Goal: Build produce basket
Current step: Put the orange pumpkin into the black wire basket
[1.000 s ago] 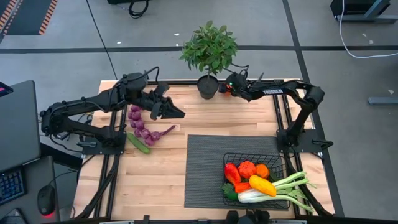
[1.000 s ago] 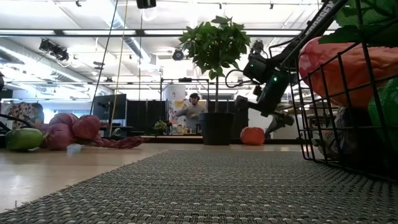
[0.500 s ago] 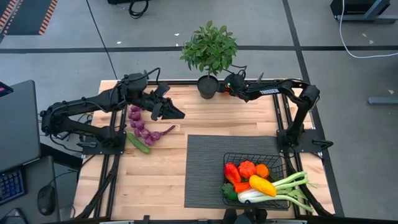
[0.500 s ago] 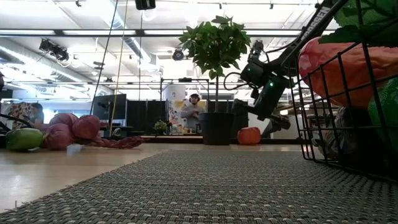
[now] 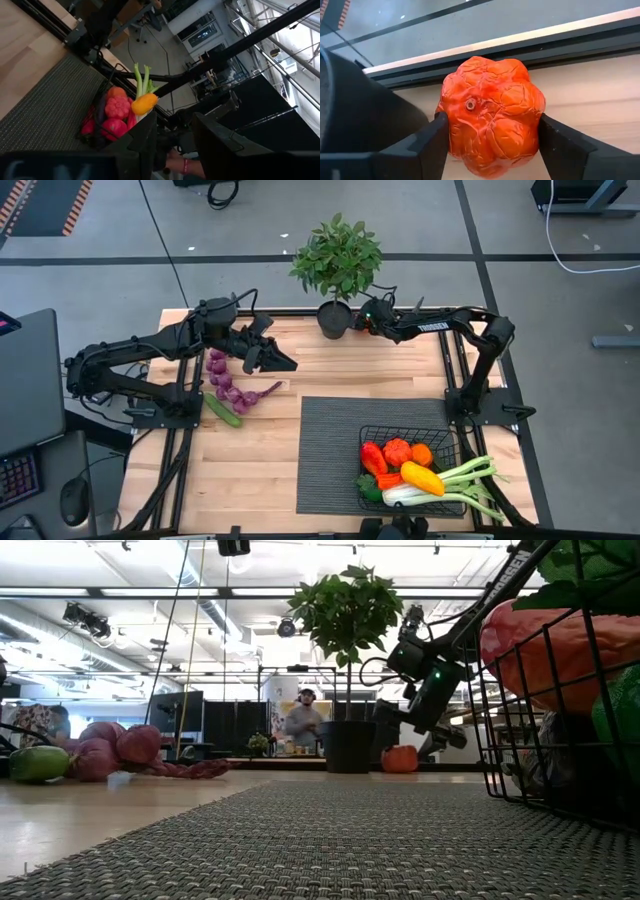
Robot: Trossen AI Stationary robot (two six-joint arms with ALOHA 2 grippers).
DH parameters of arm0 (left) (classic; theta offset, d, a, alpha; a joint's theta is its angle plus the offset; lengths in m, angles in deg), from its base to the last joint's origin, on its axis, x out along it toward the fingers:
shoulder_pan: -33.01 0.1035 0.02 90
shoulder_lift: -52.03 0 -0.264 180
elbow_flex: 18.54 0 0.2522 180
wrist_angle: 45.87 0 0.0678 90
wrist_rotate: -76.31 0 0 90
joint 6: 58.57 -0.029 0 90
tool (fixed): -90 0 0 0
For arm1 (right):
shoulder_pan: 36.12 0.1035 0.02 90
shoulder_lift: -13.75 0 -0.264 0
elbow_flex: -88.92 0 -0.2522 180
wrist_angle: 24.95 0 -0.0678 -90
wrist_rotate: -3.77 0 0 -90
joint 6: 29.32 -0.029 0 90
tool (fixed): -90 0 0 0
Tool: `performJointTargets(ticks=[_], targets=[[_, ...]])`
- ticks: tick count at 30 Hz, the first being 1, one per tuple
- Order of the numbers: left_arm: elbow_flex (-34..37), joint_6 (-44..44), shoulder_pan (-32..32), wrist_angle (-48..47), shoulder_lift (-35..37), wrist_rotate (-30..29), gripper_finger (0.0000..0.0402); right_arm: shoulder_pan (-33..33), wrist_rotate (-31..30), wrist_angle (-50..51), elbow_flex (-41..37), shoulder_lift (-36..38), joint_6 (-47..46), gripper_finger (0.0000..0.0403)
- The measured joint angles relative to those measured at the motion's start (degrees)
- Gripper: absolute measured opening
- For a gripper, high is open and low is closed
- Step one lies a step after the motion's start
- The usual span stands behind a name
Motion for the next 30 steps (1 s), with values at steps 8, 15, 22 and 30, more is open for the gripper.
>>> performJointTargets(ticks=[8, 15, 22, 30], targets=[[0.0, -0.3, 0.0, 0.0, 0.0, 0.0, 0.0133, 0.2, 6.9, 5.9, -0.1, 3.9, 0.0, 0.0265], [0.0, -3.0, 0.4, 0.1, 0.0, 0.0, 0.0133, 2.1, 13.3, 22.4, -0.1, 14.8, 0.0, 0.0265], [0.0, -6.2, 3.0, 0.1, 0.0, -1.0, 0.0133, 7.5, 25.9, 32.6, -0.1, 30.0, -3.2, 0.0265], [0.0, -13.0, 6.0, -6.1, 0.0, -1.6, 0.0133, 20.2, 36.0, 34.9, -0.1, 45.5, -9.9, 0.0265]])
